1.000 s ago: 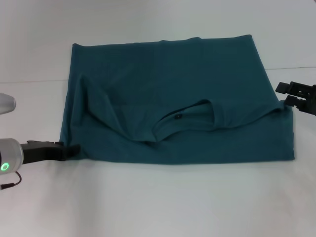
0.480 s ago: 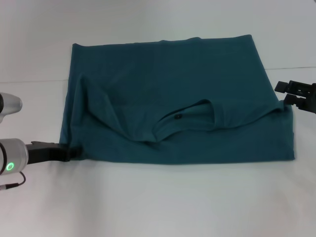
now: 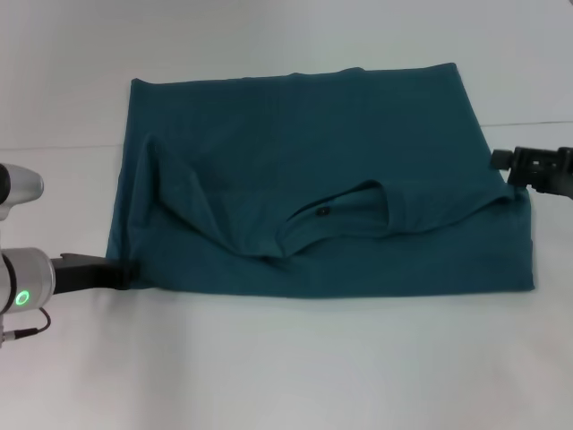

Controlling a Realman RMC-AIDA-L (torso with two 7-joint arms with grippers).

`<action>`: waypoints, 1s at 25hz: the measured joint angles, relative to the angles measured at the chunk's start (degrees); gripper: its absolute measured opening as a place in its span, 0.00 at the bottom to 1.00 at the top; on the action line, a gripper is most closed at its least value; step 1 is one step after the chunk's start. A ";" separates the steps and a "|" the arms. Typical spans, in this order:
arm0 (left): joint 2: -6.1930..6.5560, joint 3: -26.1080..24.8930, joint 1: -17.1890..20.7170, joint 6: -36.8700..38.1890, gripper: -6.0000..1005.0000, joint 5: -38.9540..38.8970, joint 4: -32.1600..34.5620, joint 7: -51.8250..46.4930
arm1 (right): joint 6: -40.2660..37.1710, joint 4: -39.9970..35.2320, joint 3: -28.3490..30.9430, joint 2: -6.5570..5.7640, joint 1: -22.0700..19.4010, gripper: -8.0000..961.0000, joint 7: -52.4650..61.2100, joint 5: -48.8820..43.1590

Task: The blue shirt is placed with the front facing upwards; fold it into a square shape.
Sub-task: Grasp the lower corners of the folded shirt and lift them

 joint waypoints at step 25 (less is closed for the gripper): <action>0.88 -0.21 -0.75 6.06 0.02 -0.42 2.22 -2.87 | -6.84 -13.71 -2.75 0.90 3.51 0.73 5.47 -33.44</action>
